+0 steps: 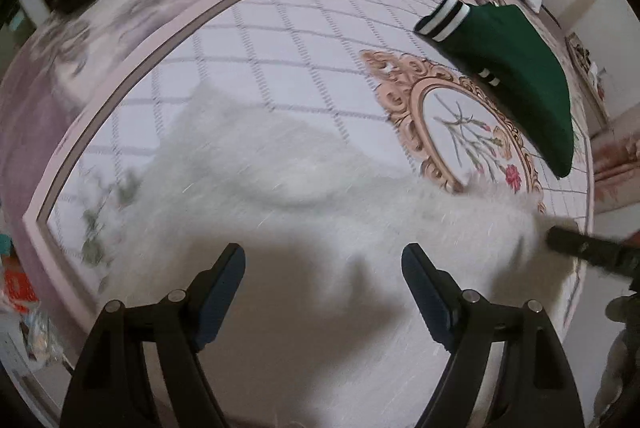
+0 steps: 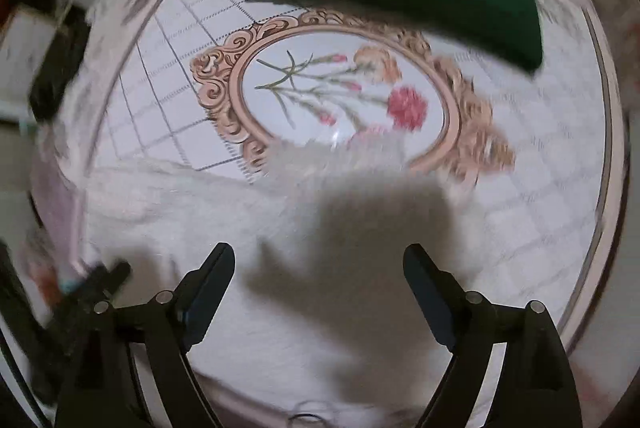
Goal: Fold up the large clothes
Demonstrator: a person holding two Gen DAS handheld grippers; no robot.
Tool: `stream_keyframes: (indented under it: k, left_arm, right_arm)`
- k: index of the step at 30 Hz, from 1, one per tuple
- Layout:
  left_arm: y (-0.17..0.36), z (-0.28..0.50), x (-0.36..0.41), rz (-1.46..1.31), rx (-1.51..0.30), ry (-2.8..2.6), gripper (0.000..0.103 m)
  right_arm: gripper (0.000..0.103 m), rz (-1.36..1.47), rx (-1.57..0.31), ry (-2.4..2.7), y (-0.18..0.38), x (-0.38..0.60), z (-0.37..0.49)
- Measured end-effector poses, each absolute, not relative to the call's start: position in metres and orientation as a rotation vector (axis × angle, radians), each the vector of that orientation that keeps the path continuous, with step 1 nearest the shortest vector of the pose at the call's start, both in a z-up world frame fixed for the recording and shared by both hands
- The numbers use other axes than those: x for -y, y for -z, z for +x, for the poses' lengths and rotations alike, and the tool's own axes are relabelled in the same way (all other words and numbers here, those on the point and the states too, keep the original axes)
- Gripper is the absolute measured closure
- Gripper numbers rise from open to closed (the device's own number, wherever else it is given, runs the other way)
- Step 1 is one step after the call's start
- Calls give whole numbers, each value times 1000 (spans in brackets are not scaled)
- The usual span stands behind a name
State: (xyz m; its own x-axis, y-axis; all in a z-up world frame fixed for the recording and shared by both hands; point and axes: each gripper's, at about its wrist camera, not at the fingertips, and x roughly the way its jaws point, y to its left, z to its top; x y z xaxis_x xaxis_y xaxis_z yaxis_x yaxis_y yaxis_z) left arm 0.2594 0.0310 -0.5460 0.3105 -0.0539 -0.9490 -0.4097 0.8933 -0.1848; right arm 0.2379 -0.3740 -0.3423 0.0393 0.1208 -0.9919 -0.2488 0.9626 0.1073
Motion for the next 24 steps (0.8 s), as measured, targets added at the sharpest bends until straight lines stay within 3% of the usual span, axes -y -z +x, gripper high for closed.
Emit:
stream_keyframes:
  k: [8, 11, 14, 17, 18, 19, 20, 21, 24]
  left_arm:
    - [568, 285, -20, -399, -1286, -236, 23]
    - [566, 277, -17, -378, -1284, -242, 23]
    - [564, 272, -9, -374, -1279, -231, 23]
    - [572, 277, 4, -360, -1308, -208, 23]
    - [577, 278, 9, -354, -1318, -201, 23]
    - [581, 279, 12, -351, -1329, -197, 23]
    - [585, 280, 14, -349, -1338, -196, 23]
    - [588, 280, 14, -349, -1342, -198, 23]
    - [594, 276, 7, -369, -1342, -212, 23]
  right_arm:
    - [9, -284, -1719, -506, 435, 345, 280]
    - [13, -164, -1717, -427, 424, 363, 294]
    - [13, -130, -1565, -349, 383, 384, 286]
    - [13, -106, -1572, -294, 386, 407, 277]
    - [19, -60, -1622, -279, 398, 417, 276]
    - [34, 14, -1656, -279, 408, 426, 273]
    - [74, 74, -1661, -293, 413, 430, 270]
    - [93, 115, -1657, -287, 416, 434, 269]
    - [98, 175, -1520, -216, 387, 449, 261]
